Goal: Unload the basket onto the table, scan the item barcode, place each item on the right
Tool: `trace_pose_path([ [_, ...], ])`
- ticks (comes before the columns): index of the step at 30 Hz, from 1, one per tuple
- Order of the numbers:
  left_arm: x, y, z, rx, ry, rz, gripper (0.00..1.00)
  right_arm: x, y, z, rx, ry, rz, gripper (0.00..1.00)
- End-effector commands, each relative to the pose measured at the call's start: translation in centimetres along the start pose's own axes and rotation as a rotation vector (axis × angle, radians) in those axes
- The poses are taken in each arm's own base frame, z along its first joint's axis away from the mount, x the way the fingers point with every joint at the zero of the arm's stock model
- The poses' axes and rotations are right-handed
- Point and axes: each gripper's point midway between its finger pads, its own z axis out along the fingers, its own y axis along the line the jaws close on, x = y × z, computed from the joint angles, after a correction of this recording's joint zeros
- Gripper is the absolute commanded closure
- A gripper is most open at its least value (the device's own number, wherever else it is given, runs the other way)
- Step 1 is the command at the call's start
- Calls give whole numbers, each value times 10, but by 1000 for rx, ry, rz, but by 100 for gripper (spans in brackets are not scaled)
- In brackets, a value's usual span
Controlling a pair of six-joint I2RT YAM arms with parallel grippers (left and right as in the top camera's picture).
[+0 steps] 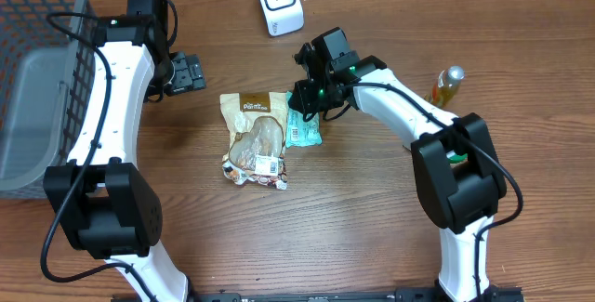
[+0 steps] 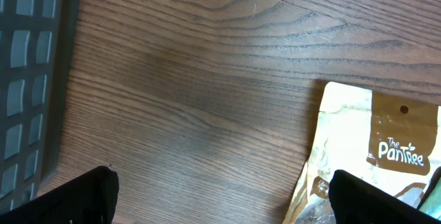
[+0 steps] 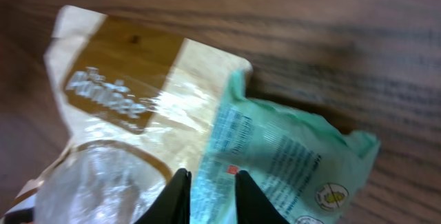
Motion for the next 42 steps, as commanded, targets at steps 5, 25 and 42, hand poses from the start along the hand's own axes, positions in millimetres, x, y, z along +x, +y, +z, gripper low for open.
trace_pose_path([
  [5, -5, -1, -10, -2, -35, 6, 0, 33, -58, 2, 290, 88, 192, 82],
  [25, -5, -1, -10, -1, -34, 6, 0, 43, -49, -110, 440, 58, 258, 76],
  [42, -5, -1, -10, -2, -35, 6, 0, 40, -45, -114, 425, 45, 244, 30],
])
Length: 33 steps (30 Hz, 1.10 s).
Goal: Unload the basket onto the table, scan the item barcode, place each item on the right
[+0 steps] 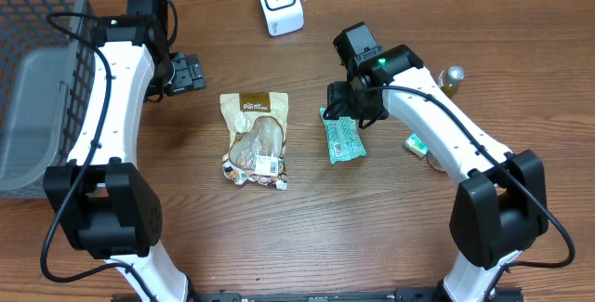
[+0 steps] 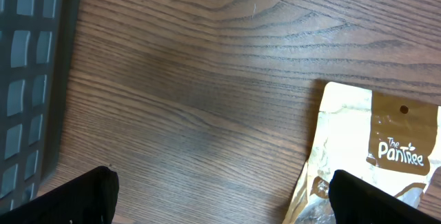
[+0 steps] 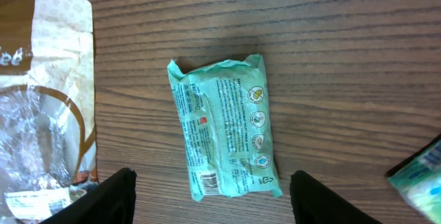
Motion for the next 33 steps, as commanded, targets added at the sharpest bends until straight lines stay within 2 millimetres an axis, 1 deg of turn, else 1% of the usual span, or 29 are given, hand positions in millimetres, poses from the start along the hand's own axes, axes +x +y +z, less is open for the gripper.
trace_pose_path([
  [1, -5, -1, -10, -2, -35, 6, 0, -3, -1, -2, -2, -12, 4, 30],
  [7, -5, -1, -10, -2, -35, 6, 0, 0, -2, 2, 5, 4, -1, 30],
  [13, -5, -1, -10, -1, -34, 6, 0, 5, -5, 17, 20, 44, -53, 25],
  [16, -5, -1, -10, -2, -35, 6, 0, 0, -4, 27, 22, 33, -53, 25],
  [20, -5, -1, -10, -2, -35, 6, 0, -5, -12, 37, 68, 20, -49, 25],
  [22, -5, -1, -10, -2, -35, 6, 0, -1, -16, 42, 79, 46, -39, 25],
  [26, -5, -1, -10, -2, -35, 6, 0, 16, -32, 53, 123, 140, 10, 25],
  [28, -5, -1, -10, -2, -35, 6, 0, 23, -40, 57, 140, 177, 25, 27],
  [29, -5, -1, -10, -2, -35, 6, 1, 27, -45, 60, 151, 202, 32, 29],
  [33, -5, -1, -10, -1, -34, 7, 0, 42, -60, 57, 185, 277, 71, 32],
])
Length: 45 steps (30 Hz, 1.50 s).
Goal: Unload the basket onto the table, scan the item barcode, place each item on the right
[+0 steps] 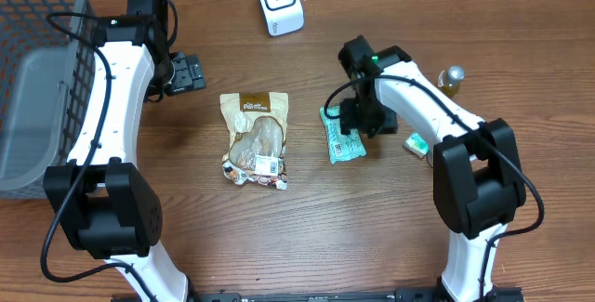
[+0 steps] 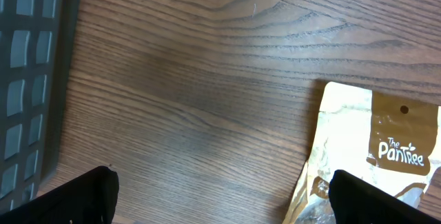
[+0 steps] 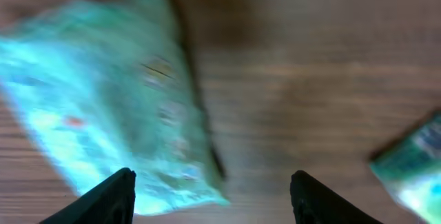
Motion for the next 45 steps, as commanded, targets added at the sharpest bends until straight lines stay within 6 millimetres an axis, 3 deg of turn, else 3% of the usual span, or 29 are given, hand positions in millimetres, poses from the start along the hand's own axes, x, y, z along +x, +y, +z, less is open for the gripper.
trace_pose_path([
  [1, -5, -1, -10, -2, -34, 7, 0, 5, -13, 4, 28, 38, 39, 31],
  [5, -5, -1, -10, -2, -34, 7, 1, 13, -13, 4, 23, 72, 42, 32],
  [19, -5, -1, -10, -2, -34, 7, 0, 24, 32, 0, -179, 125, 15, 27],
  [24, -5, -1, -10, -2, -34, 7, 0, 36, 63, -6, -302, 154, -102, 23],
  [27, -5, -1, -10, -2, -34, 7, 0, 43, 79, -10, -369, 160, -205, 24],
  [28, -5, -1, -10, -2, -34, 7, 0, 44, 80, -10, -374, 160, -221, 32],
  [34, -5, -1, -10, -2, -34, 7, 1, 37, 74, -41, -384, 67, -227, 35],
  [39, -5, -1, -10, -2, -34, 7, 0, 14, 32, -49, -204, -47, -122, 36],
  [41, -5, -1, -10, -2, -34, 7, 1, 10, 23, -47, -186, -52, -101, 47],
  [43, -5, -1, -10, -2, -34, 7, 1, 5, 16, -45, -184, -50, -79, 78],
  [45, -5, -1, -10, -2, -34, 7, 0, 1, 8, -43, -176, -53, -58, 94],
])
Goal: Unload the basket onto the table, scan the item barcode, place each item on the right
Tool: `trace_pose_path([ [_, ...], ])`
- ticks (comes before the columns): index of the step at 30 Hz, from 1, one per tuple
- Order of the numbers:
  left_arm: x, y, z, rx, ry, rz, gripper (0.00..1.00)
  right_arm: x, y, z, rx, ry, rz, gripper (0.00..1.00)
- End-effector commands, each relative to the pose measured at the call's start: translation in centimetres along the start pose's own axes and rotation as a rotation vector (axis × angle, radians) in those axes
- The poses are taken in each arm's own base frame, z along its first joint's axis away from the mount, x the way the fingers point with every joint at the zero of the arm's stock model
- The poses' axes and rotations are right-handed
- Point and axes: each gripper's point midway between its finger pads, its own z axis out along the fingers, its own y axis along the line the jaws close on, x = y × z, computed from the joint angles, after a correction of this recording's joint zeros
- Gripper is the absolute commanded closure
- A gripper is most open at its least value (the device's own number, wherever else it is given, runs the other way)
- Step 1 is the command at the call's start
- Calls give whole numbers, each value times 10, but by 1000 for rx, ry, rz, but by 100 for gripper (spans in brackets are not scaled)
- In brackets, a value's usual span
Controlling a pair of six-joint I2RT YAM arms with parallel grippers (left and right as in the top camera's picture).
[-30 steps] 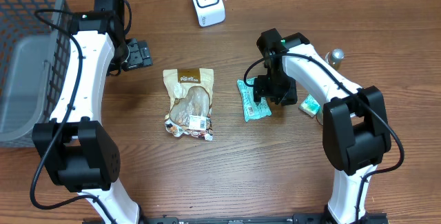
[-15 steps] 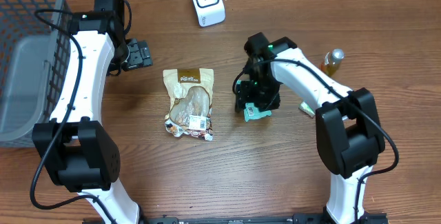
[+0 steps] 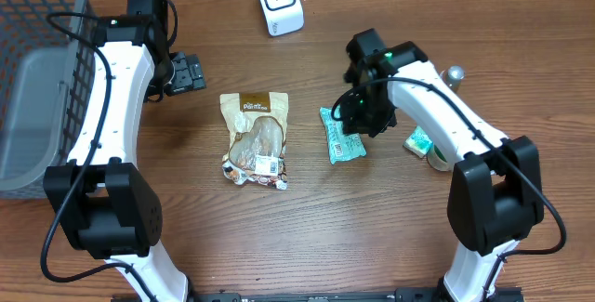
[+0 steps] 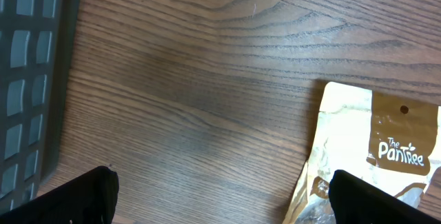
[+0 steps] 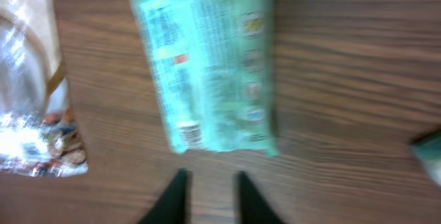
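A green snack packet [image 3: 342, 133] lies flat on the table, printed side up, right of the brown Pantree pouch [image 3: 256, 139]. In the right wrist view the packet [image 5: 207, 58] shows a barcode [image 5: 187, 133] near its lower end. My right gripper [image 5: 209, 177] [image 3: 359, 114] hovers just off that end, fingers drawn close with only bare wood between them. The white scanner [image 3: 279, 3] stands at the back. My left gripper [image 4: 222, 177] [image 3: 186, 72] is open, left of the pouch [image 4: 375, 148], holding nothing.
A grey wire basket [image 3: 37, 70] fills the far left edge. A small bottle [image 3: 453, 76] and another green packet [image 3: 420, 141] sit to the right, partly under the right arm.
My right gripper was open and close against the green packet. Now it is shut and farther back, with the packet's lower end beyond its tips. The packet and left arm have not moved.
My right gripper was first shut on the green packet where it overlapped the pouch. Then the packet lay apart on the table to the right, the gripper open above it. The open gripper then sat low at the packet, and is now shut beside it.
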Motion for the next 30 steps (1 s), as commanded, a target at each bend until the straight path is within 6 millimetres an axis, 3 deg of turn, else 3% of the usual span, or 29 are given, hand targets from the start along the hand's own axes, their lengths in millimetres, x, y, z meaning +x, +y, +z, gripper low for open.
trace_pose_path([
  [1, -5, -1, -10, -1, -34, 6, 0, -9, -25, -4, 64, -35, 63, 96],
  [8, -5, -1, -10, -2, -35, 6, 1, -17, -42, 11, 105, -30, 95, 96],
  [17, -5, -1, -10, -2, -35, 6, 0, -8, -51, 52, 136, 82, 163, 96],
  [30, -5, -1, -10, -2, -35, 6, 0, 21, -19, 59, 92, 199, 119, 95],
])
